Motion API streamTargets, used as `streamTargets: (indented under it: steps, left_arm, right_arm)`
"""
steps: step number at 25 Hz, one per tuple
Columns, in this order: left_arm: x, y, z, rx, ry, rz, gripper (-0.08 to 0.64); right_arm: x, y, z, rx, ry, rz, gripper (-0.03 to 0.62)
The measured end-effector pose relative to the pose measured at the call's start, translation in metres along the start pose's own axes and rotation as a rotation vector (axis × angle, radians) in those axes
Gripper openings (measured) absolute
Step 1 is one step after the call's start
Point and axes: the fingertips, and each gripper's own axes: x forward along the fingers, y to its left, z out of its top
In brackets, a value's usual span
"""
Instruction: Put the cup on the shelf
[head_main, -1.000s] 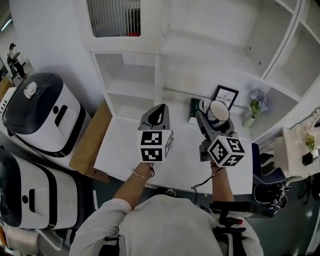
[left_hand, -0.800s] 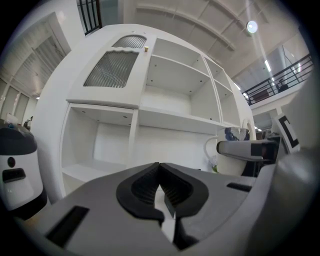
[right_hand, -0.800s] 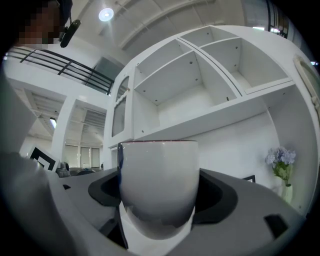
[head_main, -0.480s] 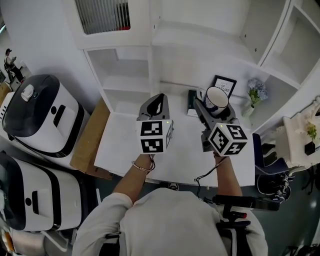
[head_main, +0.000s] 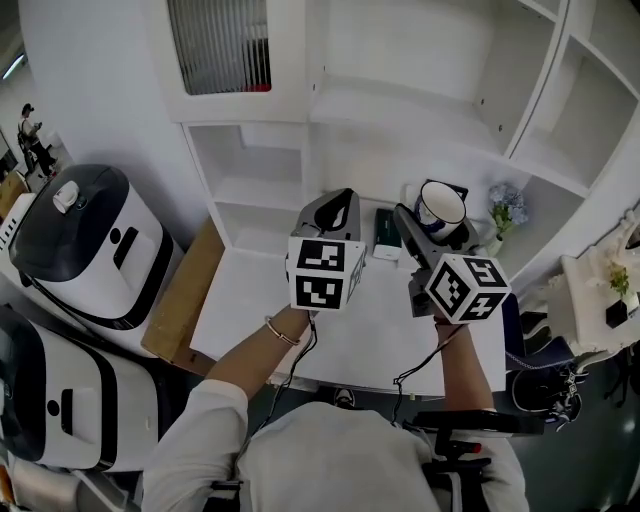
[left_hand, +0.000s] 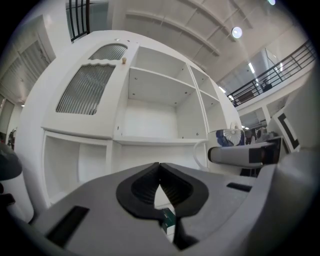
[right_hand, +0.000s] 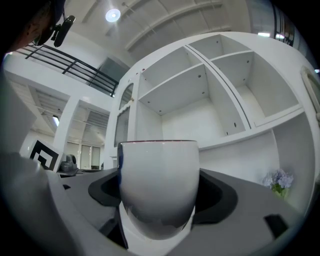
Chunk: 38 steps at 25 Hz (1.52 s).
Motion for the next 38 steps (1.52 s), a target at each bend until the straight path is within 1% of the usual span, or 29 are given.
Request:
streamTargets:
  steps: [3,6,15,20,28,31,34,38]
  left_arm:
    - [-0.004,0.001,0.023,0.014,-0.018,-0.019,0.008]
    - [-0.005,0.009,0.048,0.010,-0.034,-0.026,0.008]
    - [-0.001,0.023,0.109,0.050,-0.092,-0.012,0.008]
    - [0.011,0.029,0.131,0.020,-0.105,-0.009,0.008]
    - [0.021,0.050,0.145,0.025,-0.109,0.056,0.008]
    - [0.021,0.068,0.149,0.032,-0.116,0.100,0.008]
    - [0.019,0.086,0.151,0.039,-0.116,0.145,0.008]
    - [0.014,0.107,0.153,0.067,-0.119,0.201,0.008]
  right_arm:
    - [0.000,0.000,0.019,-0.025,-0.013,-0.004,0.394]
    - [0.003,0.000,0.040,-0.053,-0.024,-0.006,0.394]
    - [0.016,0.001,0.097,-0.089,-0.059,0.013,0.394]
    - [0.030,-0.001,0.122,-0.089,-0.068,0.032,0.394]
    - [0.070,0.001,0.151,-0.083,-0.048,0.093,0.394]
    - [0.090,0.003,0.156,-0.061,-0.037,0.124,0.394]
    - [0.111,0.003,0.156,-0.059,-0.012,0.147,0.394]
    - [0.140,0.004,0.154,-0.047,0.022,0.183,0.394]
